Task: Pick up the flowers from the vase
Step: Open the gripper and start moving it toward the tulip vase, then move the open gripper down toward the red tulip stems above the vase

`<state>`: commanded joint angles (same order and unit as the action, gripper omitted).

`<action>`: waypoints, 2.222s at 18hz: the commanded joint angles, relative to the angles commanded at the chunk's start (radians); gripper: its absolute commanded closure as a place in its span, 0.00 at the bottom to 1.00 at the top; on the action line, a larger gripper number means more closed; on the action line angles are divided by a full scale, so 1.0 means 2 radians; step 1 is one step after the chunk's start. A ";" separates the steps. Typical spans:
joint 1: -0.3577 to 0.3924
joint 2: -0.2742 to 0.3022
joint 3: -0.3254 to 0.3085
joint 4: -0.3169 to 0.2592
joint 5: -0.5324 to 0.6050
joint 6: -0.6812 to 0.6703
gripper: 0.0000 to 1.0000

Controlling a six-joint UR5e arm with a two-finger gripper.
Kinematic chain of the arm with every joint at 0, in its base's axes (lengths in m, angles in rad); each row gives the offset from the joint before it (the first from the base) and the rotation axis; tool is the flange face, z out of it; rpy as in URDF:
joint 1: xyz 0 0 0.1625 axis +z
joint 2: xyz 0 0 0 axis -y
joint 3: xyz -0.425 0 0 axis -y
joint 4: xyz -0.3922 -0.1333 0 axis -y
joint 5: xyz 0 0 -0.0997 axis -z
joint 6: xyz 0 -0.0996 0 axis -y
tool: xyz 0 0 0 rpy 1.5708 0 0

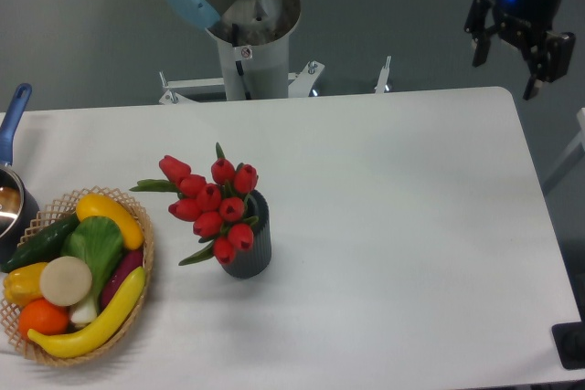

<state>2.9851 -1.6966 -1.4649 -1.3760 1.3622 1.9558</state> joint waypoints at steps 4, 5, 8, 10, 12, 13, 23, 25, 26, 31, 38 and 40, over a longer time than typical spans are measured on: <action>-0.001 0.001 -0.002 0.001 -0.006 0.000 0.00; 0.000 0.000 -0.002 0.001 -0.009 0.001 0.00; 0.000 0.000 -0.003 0.001 -0.011 0.000 0.00; 0.001 0.001 -0.011 0.001 -0.011 0.000 0.00; 0.003 0.001 -0.013 0.001 -0.029 -0.006 0.00; 0.003 0.001 -0.014 0.001 -0.038 -0.014 0.00; 0.004 0.005 -0.030 0.001 -0.050 -0.040 0.00; 0.001 0.005 -0.035 0.002 -0.054 -0.056 0.00; 0.000 0.005 -0.037 0.002 -0.054 -0.067 0.00; -0.008 0.003 -0.041 0.001 -0.054 -0.085 0.00; -0.009 0.005 -0.074 0.002 -0.142 -0.176 0.00; -0.018 0.005 -0.077 0.005 -0.159 -0.195 0.00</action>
<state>2.9484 -1.6874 -1.6199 -1.3653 1.0447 1.5664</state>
